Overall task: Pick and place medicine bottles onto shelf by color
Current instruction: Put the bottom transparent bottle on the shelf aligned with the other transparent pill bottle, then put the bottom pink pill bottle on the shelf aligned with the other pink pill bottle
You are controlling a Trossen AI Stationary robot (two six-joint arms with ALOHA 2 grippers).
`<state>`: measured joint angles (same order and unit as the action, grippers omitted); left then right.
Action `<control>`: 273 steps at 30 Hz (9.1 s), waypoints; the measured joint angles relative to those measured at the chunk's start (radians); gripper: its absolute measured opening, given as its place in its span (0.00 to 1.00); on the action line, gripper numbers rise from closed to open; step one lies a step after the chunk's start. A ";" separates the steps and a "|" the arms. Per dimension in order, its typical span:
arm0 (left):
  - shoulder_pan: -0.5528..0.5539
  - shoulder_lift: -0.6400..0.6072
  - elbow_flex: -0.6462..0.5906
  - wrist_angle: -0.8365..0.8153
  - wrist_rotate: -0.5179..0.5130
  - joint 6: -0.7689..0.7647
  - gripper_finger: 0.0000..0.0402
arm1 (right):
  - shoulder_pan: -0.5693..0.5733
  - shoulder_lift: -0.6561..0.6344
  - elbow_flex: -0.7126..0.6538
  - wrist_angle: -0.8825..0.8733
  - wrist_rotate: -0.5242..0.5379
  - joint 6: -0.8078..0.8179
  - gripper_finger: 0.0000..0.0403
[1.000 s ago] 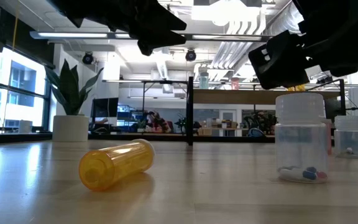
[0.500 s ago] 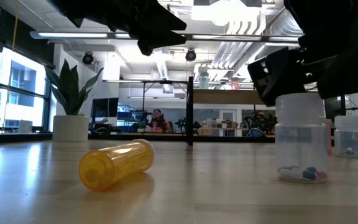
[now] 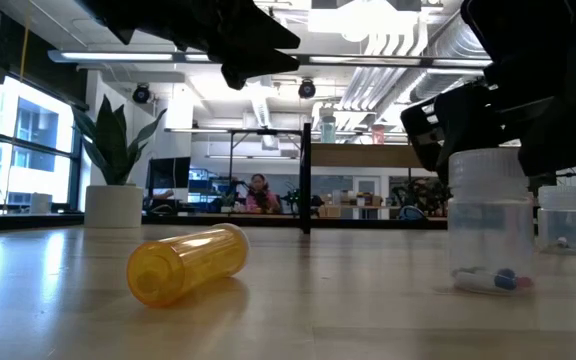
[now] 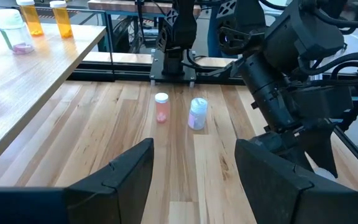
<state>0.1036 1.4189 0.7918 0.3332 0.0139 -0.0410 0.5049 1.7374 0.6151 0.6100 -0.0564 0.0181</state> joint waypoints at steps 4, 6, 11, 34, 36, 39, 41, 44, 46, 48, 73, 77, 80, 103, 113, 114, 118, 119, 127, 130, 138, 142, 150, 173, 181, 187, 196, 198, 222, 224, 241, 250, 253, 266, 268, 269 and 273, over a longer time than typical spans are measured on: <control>0.000 0.000 0.000 0.000 0.000 0.000 0.54 | -0.001 0.000 0.000 0.000 -0.001 0.000 0.36; 0.000 0.000 0.000 0.000 0.000 0.000 0.54 | -0.001 0.000 0.000 0.000 -0.001 -0.007 0.34; 0.000 0.000 0.000 -0.001 0.000 0.000 0.54 | -0.003 -0.003 0.000 0.001 0.000 -0.050 0.33; 0.000 0.000 0.000 -0.016 0.000 0.000 0.54 | 0.006 -0.715 0.000 -0.438 0.706 -0.290 0.32; 0.000 0.000 0.000 -0.016 0.000 0.000 0.54 | 0.006 -0.767 0.000 -0.448 0.796 -0.321 0.32; 0.000 0.000 0.000 -0.016 0.000 0.000 0.54 | 0.005 -0.829 0.000 -0.449 0.949 -0.364 0.32; 0.000 0.000 0.000 -0.016 0.000 0.000 0.54 | -0.006 -0.862 0.000 -0.449 1.051 -0.390 0.32; 0.000 0.000 0.000 -0.016 0.000 0.000 0.54 | -0.047 -0.901 0.000 -0.449 1.160 -0.397 0.32; 0.000 0.000 0.000 -0.016 0.000 0.000 0.54 | -0.090 -0.920 0.000 -0.452 1.192 -0.396 0.32; 0.000 0.000 0.000 -0.016 0.000 0.000 0.54 | -0.136 -0.933 0.000 -0.457 1.215 -0.374 0.32; 0.000 0.000 0.000 -0.023 0.000 0.000 0.54 | -0.674 -0.952 -0.009 -0.998 0.977 0.348 0.32; 0.000 0.000 0.000 -0.024 0.000 0.000 0.54 | -0.721 -0.952 -0.009 -0.996 0.914 0.349 0.32; 0.000 0.000 0.000 -0.024 0.000 0.000 0.54 | -0.753 -0.952 -0.009 -0.998 0.887 0.349 0.32; 0.000 0.000 0.000 -0.030 0.000 0.000 0.54 | -0.880 -0.920 -0.008 -1.003 0.743 0.358 0.32; 0.000 0.000 0.000 -0.030 0.000 0.000 0.54 | -0.880 -0.921 -0.008 -0.986 0.751 0.314 0.35; 0.000 0.000 0.000 -0.030 0.000 0.000 0.54 | -0.880 -0.921 -0.008 -0.986 0.752 0.314 0.36; 0.000 0.000 0.000 -0.030 0.000 0.000 0.54 | -0.880 -0.921 -0.008 -0.986 0.753 0.314 0.44; 0.000 0.000 0.000 -0.030 0.000 0.000 0.54 | -0.880 -0.921 -0.008 -0.986 0.753 0.313 0.46; 0.000 0.000 0.000 -0.030 0.000 0.000 0.54 | -0.880 -0.927 -0.008 -0.977 0.755 0.287 0.49; 0.000 0.000 0.000 -0.030 0.000 0.000 0.54 | -0.880 -0.942 -0.008 -0.968 0.755 0.287 0.49; 0.001 0.000 0.000 -0.037 0.000 0.000 0.54 | -0.875 -1.019 0.034 -0.982 0.685 0.287 0.49; 0.001 0.000 0.000 -0.044 0.000 -0.002 0.54 | -0.849 -1.055 0.057 -0.987 0.534 0.285 0.49; 0.000 0.000 0.000 -0.065 0.000 -0.039 0.54 | -0.725 -1.083 0.058 -1.005 0.198 0.297 0.49; -0.168 -0.102 0.072 -0.368 -0.037 -0.269 0.54 | -0.228 -0.875 0.058 -0.968 0.530 0.427 0.49; -0.342 -0.175 0.090 -0.679 -0.229 -0.486 0.54 | -0.216 -0.877 0.058 -0.942 0.529 0.411 0.49; -0.486 -0.170 0.090 -0.912 -0.333 -0.747 0.54 | -0.216 -0.876 0.058 -0.942 0.529 0.407 0.49; -0.662 -0.159 0.089 -1.051 -0.370 -1.127 0.54 | -0.216 -0.873 0.058 -0.943 0.529 0.400 0.49; -0.691 -0.159 0.089 -1.072 -0.370 -1.193 0.54 | -0.216 -0.867 0.058 -0.941 0.529 0.400 0.49; -0.912 -0.014 0.089 -1.179 -0.292 -1.674 0.54 | -0.216 -0.866 0.057 -0.958 0.529 0.400 0.49; -0.912 0.000 0.089 -1.178 -0.272 -1.688 0.54 | -0.216 -0.866 0.057 -0.961 0.529 0.400 0.49; -0.943 0.028 0.089 -1.111 -0.240 -1.710 0.54 | -0.217 -0.866 0.057 -0.969 0.529 0.400 0.49; -0.968 0.029 0.089 -1.067 -0.240 -1.707 0.54 | -0.217 -0.866 0.057 -0.969 0.551 0.374 0.49; -0.978 0.029 0.089 -1.068 -0.243 -1.712 0.54 | -0.217 -0.866 0.057 -0.971 0.557 0.374 0.49; -0.982 0.071 0.090 -1.024 -0.214 -1.713 0.54 | -0.217 -0.866 0.057 -0.971 0.560 0.374 0.49; -0.982 0.078 0.090 -1.024 -0.208 -1.713 0.54 | -0.217 -0.866 0.057 -0.971 0.560 0.374 0.49; -0.982 0.079 0.090 -1.024 -0.208 -1.713 0.54 | -0.217 -0.866 0.057 -0.972 0.560 0.374 0.49; -0.982 0.080 0.090 -1.015 -0.208 -1.716 0.54 | -0.217 -0.866 0.057 -0.971 0.560 0.374 0.49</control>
<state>-0.8787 1.4986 0.8814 -0.6819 -0.1940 -1.7566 0.2882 0.8719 0.6724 -0.3614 0.5034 0.3923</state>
